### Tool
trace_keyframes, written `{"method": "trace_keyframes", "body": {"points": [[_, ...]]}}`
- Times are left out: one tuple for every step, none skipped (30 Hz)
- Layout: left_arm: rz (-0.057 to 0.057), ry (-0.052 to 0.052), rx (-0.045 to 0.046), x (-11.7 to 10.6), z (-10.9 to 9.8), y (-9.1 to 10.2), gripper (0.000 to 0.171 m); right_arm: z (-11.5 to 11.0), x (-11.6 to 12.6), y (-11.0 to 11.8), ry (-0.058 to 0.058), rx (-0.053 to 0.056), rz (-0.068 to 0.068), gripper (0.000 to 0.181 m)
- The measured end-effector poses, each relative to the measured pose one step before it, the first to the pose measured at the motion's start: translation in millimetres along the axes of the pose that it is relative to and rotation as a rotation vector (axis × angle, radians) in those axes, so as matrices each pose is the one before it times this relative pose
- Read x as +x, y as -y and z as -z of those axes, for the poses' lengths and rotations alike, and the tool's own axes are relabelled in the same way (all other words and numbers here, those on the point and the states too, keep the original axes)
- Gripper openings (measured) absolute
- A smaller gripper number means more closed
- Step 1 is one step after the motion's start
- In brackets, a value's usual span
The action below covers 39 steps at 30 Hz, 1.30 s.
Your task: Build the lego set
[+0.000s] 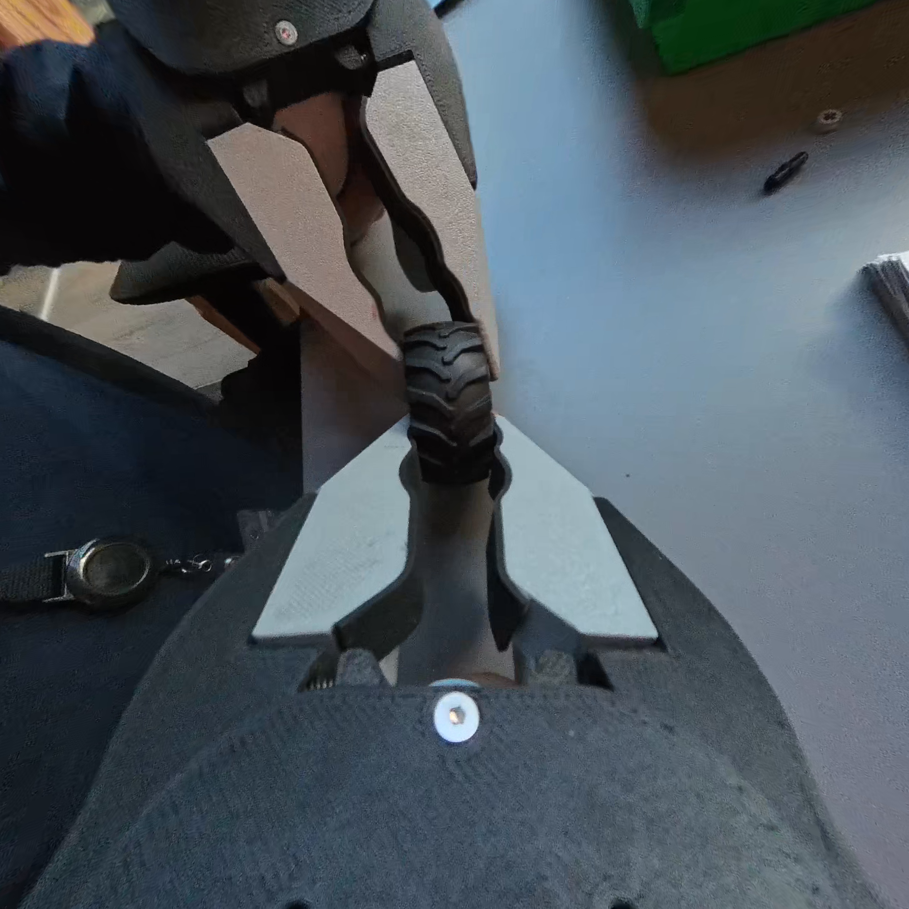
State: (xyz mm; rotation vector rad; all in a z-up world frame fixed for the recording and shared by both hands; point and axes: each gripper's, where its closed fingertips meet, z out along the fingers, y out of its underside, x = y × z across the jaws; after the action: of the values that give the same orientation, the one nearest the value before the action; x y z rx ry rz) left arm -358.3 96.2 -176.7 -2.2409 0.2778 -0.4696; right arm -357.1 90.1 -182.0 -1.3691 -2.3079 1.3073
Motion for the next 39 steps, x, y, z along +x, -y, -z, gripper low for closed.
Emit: {"method": "trace_keyframes", "body": {"points": [[0.0300, 0.0197, 0.00736, -1.81, -0.60, 0.93, 0.023, 0.34, 2.61, 0.54, -0.0076, 0.0032, -0.0089, 0.021], [0.0312, 0.0219, 0.00582, -2.88, -0.45, 0.71, 0.022, -0.26, 3.22, 0.66, -0.0245, 0.0028, 0.0003, 0.021], [0.0198, 0.0225, 0.00613, -3.11, -0.25, 1.05, 0.021, -0.21, 2.85, 0.81, -0.0233, 0.0037, 0.0040, 0.021], [0.0056, 0.0181, 0.00553, -1.98, -0.21, 0.85, 0.021, 0.14, 1.37, 0.42, -0.0061, 0.0022, 0.0099, 0.021], [0.0077, 0.0003, 0.00538, -0.57, -0.02, 0.31, 0.022, 0.35, 0.46, 0.67, 0.0074, 0.0054, -0.0014, 0.021], [0.0194, -0.0048, 0.00407, -0.61, 0.12, 0.27, 0.022, 0.13, 0.56, 0.44, 0.0053, 0.0036, -0.0094, 0.021], [0.0217, -0.0025, 0.00214, -1.05, 0.05, 0.33, 0.022, -0.06, 1.10, 0.26, -0.0102, 0.0019, 0.0050, 0.021], [0.0145, 0.0072, 0.00300, -1.77, -0.16, 0.68, 0.022, -0.32, 2.08, 0.27, -0.0404, -0.0004, 0.0441, 0.022], [0.0138, 0.0124, 0.00254, -2.17, -0.27, 0.60, 0.021, -0.64, 1.86, 0.08, -0.0551, -0.0017, 0.0668, 0.022], [0.0262, -0.0015, 0.00406, -1.14, 0.12, 0.51, 0.020, -0.34, 0.58, 0.29, -0.0362, 0.0022, 0.0529, 0.022], [0.0173, -0.0071, 0.00391, 0.17, 0.28, 0.08, 0.020, 0.24, -0.36, 0.55, 0.0067, 0.0056, 0.0025, 0.022], [-0.0108, 0.0002, 0.00263, 0.43, -0.03, 0.22, 0.021, 0.52, -0.14, 0.87, 0.0454, 0.0080, -0.0470, 0.023], [-0.0105, 0.0024, 0.00316, 0.37, -0.07, 0.35, 0.022, 1.43, 0.30, 1.05, 0.0601, 0.0071, -0.0714, 0.025], [-0.0140, 0.0024, -0.00134, 1.17, -0.93, 0.20, 0.023, 2.73, 0.54, 1.24, 0.0482, 0.0107, -0.0611, 0.026], [-0.0157, 0.0084, -0.00053, -0.03, -0.44, 0.44, 0.023, 4.11, 0.39, 4.02, 0.0255, 0.0357, -0.0366, 0.027], [0.0050, -0.0058, -0.00038, 0.02, -0.25, 0.09, 0.024, 4.01, 0.39, 5.09, 0.0040, 0.0454, -0.0129, 0.026], [0.0215, -0.0144, 0.00137, -0.35, 0.21, 0.12, 0.024, 1.51, 0.74, 2.41, -0.0118, 0.0221, 0.0022, 0.025], [0.0228, -0.0131, 0.00003, -0.40, 0.10, 0.20, 0.025, -0.51, 0.78, 0.54, -0.0160, 0.0031, 0.0101, 0.025], [0.0033, -0.0050, 0.00065, -0.20, 0.24, 0.42, 0.025, -0.50, 0.41, 0.76, -0.0090, 0.0021, 0.0068, 0.025], [-0.0131, 0.0000, -0.00277, 0.08, 0.07, 0.04, 0.025, -0.32, 0.09, 0.55, 0.0005, 0.0007, 0.0005, 0.025], [-0.0185, 0.0000, -0.00180, -0.02, 0.21, 0.04, 0.026, -0.33, 0.07, 0.12, 0.0042, -0.0014, -0.0027, 0.024], [-0.0154, -0.0029, -0.00314, 0.10, 0.51, -0.34, 0.027, -0.54, -0.03, -0.05, -0.0001, -0.0027, 0.0035, 0.024], [-0.0035, -0.0054, -0.00356, -0.15, 0.52, -0.55, 0.026, -0.83, 0.62, -0.08, -0.0166, -0.0038, 0.0150, 0.022], [0.0172, -0.0055, -0.00402, -0.90, -0.14, -0.55, 0.025, -1.00, 1.89, 0.21, -0.0412, -0.0036, 0.0301, 0.021], [0.0309, 0.0005, -0.00445, -1.89, -0.49, -0.40, 0.023, -1.40, 2.22, 0.75, -0.0485, -0.0017, 0.0374, 0.021], [0.0264, 0.0149, 0.00246, -2.66, -0.32, 0.58, 0.021, -1.52, 2.85, 1.22, -0.0427, 0.0011, 0.0267, 0.020], [0.0010, 0.0327, 0.00781, -2.94, -0.42, 1.20, 0.020, -1.08, 3.12, 1.45, -0.0329, 0.0047, 0.0164, 0.020], [0.0016, 0.0299, 0.01012, -2.10, -0.68, 1.15, 0.020, -0.40, 2.16, 1.10, -0.0156, 0.0055, 0.0083, 0.021], [-0.0062, 0.0255, 0.01285, -1.90, -0.39, 1.43, 0.021, 0.04, 1.27, 1.32, 0.0016, 0.0089, 0.0015, 0.022], [-0.0089, 0.0135, 0.00595, -0.96, -0.12, 0.76, 0.023, 0.29, -0.49, 0.05, 0.0248, 0.0015, -0.0015, 0.024], [0.0125, -0.0116, 0.00043, 0.29, -0.34, 0.03, 0.024, 1.00, -0.49, -1.10, 0.0443, -0.0034, -0.0332, 0.025], [0.0290, -0.0228, -0.00204, -0.28, -0.10, 0.27, 0.025, 1.94, 0.39, -4.53, 0.0492, -0.0255, -0.0571, 0.027], [0.0355, -0.0252, 0.00087, -0.75, 0.20, 0.51, 0.025, 1.91, -0.88, -7.51, 0.0545, -0.0410, -0.0411, 0.028], [0.0283, -0.0244, -0.00191, -0.06, 0.11, -0.02, 0.024, 2.07, 0.63, -5.07, 0.0258, -0.0229, -0.0198, 0.024], [0.0071, -0.0104, -0.00137, 0.24, -0.07, -0.13, 0.024, 2.38, 0.51, 1.64, -0.0004, 0.0186, 0.0024, 0.023], [-0.0064, 0.0001, -0.00111, 0.45, -0.22, -0.07, 0.025, 0.86, -0.09, 1.23, -0.0132, 0.0079, 0.0227, 0.023], [-0.0081, 0.0049, -0.00005, 0.22, -0.20, -0.04, 0.025, -0.73, 0.05, -0.14, -0.0151, -0.0052, 0.0251, 0.024], [0.0014, -0.0009, -0.00013, 0.08, -0.09, 0.00, 0.025, -1.65, -0.18, -0.23, -0.0089, -0.0058, 0.0120, 0.024], [0.0074, -0.0148, -0.00552, 0.99, 0.19, -0.61, 0.026, -2.22, 0.13, -0.87, -0.0049, -0.0128, 0.0045, 0.025]]}}
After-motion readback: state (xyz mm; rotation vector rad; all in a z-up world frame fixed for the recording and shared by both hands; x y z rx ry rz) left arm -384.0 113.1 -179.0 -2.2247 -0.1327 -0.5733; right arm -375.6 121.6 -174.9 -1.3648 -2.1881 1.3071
